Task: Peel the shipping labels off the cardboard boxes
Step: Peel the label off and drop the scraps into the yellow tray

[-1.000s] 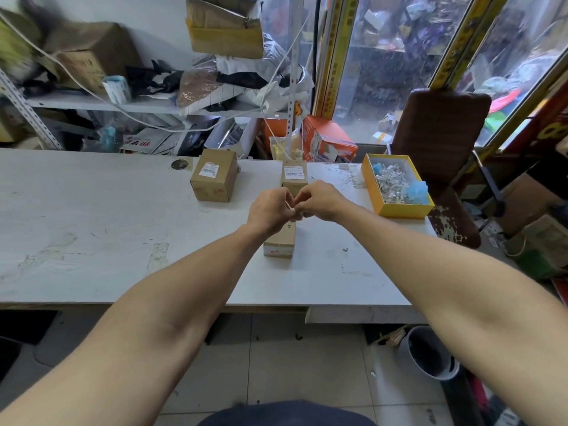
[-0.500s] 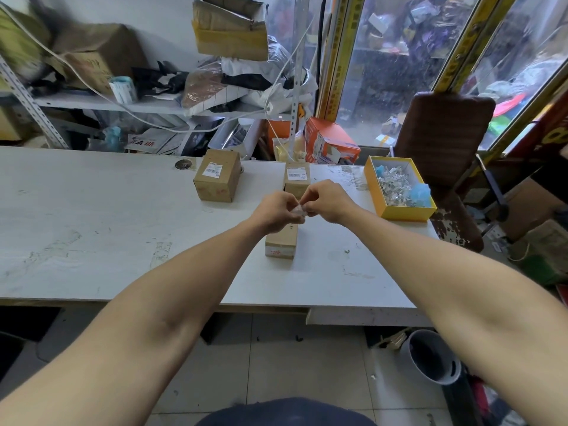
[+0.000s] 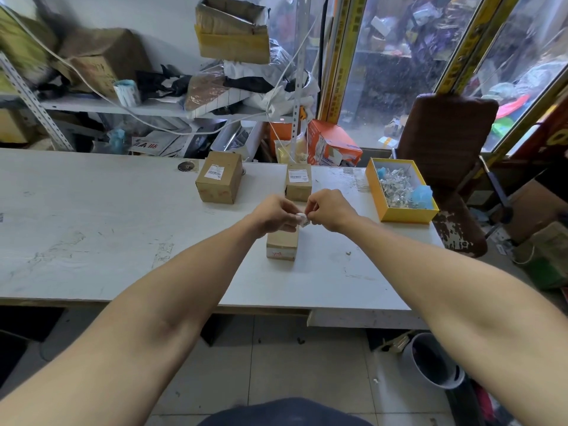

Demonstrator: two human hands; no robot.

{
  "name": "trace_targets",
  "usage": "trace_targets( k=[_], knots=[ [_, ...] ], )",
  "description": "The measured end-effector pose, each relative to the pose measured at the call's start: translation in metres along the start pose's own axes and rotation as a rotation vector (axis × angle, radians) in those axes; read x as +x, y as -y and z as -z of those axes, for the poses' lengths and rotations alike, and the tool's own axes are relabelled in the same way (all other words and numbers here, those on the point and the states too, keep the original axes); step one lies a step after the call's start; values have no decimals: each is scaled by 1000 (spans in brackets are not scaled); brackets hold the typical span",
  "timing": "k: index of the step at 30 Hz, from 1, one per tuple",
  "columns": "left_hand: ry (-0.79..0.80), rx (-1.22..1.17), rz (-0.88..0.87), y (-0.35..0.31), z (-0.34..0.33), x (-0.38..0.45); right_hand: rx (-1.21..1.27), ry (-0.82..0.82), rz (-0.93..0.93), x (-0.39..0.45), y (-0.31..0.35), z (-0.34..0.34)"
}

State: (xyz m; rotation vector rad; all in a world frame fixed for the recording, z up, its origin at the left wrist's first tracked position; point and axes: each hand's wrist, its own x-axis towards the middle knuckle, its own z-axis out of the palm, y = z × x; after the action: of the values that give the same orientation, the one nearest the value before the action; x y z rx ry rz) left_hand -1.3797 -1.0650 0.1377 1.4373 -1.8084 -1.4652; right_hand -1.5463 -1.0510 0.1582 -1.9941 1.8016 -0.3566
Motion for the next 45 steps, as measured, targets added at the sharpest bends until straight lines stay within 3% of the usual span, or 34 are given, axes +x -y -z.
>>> trace_targets(
  k=[10,15,22,28,35,40,45],
  knots=[
    [-288,244,-56,7,0,5,69,60,109,1,3,0],
    [-228,207,-15,8,4,5,54,141,111,1,5,-4],
    [-53,208,-2,-1,-2,6,45,14,22,3,0,-10],
    [-64,489,-108,-11,-10,3,209,0,-69,0,-10,-8],
    [-58,630,-169,-15,-7,7,320,4,21,-11,-14,-6],
    [-113,556,-138,-15,-12,20,171,-14,77,-10,-20,-1],
    [-87,273,-15,-25,-31,41,67,-70,2,7,-39,6]
  ],
)
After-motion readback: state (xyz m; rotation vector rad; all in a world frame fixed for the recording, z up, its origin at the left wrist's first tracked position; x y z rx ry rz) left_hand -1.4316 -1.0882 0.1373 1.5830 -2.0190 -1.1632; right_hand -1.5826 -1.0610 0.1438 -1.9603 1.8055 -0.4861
